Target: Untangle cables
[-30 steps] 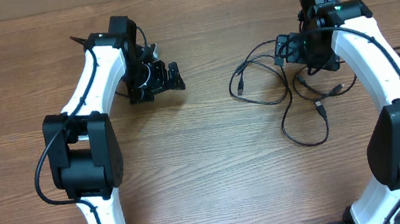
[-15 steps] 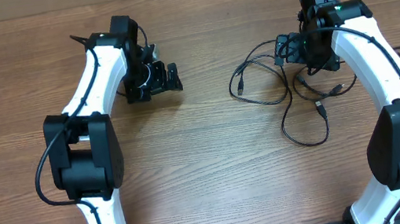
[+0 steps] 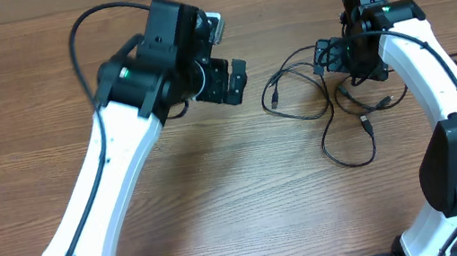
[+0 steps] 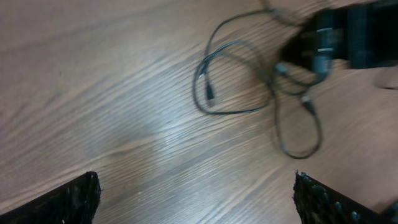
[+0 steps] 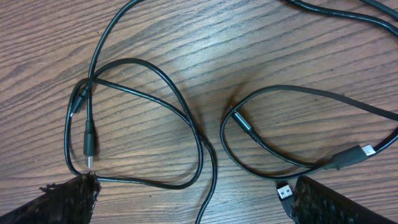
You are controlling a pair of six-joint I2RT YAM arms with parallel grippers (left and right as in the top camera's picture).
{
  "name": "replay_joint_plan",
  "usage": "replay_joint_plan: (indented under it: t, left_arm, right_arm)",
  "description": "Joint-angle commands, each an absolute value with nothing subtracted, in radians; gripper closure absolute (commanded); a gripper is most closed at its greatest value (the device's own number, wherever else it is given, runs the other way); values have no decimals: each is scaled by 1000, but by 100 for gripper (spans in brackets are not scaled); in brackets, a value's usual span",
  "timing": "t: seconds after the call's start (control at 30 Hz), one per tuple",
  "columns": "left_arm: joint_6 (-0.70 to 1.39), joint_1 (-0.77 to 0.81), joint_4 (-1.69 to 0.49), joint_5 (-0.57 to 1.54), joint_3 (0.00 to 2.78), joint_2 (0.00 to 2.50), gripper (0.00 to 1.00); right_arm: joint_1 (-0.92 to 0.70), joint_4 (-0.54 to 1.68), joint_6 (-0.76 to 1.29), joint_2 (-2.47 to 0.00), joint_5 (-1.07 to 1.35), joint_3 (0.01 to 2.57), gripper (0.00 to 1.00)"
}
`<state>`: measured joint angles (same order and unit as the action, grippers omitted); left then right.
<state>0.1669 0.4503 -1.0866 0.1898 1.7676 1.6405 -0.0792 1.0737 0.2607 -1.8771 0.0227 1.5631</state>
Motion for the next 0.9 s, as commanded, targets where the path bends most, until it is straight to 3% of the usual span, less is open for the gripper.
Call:
replay_joint_plan:
  t: [0.0,0.47,0.87]
  left_arm:
    - [180,467,-1088,169,1781,1559,0]
    - [180,368,-1161,169,1747,1398,0]
    - [180,345,-971,31,1303,1302,0]
  right_arm:
    - [-80,1070,261,-1868,27,1572,0]
    - [-80,1070,262,-1868,27,1572,0]
    - [-80,1070,262,-1868,27,1572,0]
